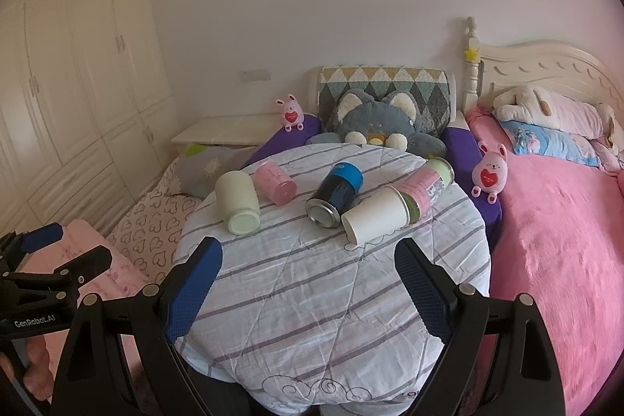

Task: Flip cup upright
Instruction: 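Move the right gripper toward the pale green cup lying on its side, then grasp the pale green cup with the right gripper and lift it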

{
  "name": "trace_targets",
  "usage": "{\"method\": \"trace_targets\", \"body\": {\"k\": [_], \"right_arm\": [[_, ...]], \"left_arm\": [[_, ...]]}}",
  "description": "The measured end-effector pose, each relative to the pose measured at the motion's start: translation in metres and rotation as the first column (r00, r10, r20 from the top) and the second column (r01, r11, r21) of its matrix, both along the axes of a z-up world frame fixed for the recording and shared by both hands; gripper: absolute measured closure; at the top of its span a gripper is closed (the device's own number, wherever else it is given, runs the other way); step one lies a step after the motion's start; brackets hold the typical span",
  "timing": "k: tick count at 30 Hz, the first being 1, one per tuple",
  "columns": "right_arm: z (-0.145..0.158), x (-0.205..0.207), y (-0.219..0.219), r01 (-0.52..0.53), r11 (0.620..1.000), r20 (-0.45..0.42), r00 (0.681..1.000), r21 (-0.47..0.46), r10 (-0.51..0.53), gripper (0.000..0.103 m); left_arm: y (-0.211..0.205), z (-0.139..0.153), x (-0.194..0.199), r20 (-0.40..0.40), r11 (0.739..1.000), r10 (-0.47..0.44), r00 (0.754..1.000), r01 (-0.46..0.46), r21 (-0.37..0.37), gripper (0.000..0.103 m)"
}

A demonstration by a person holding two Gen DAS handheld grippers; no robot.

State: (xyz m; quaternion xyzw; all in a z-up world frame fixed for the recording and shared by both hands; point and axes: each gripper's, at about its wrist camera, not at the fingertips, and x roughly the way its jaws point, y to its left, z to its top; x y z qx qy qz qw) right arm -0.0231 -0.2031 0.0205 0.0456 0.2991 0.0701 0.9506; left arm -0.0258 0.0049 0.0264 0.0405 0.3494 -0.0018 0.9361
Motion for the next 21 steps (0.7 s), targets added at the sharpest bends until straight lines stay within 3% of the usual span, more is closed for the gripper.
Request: {"method": "trace_targets", "body": {"k": [12,21], "right_arm": [[-0.011,0.023,0.016,-0.023,0.999,-0.031,0.999,-0.023,0.022,0.012],[-0.030,0.065,0.040,-0.077,0.996,-0.087,0.994,-0.043,0.073,0.012]], "left_arm": [[0.009,-0.009,0.020,-0.024,1.000,0.010,1.000,-0.010,-0.003,0.000],[0.024,-0.029,0.053,-0.067,0.999,0.037,0.997,-0.037,0.007,0.000]]}}
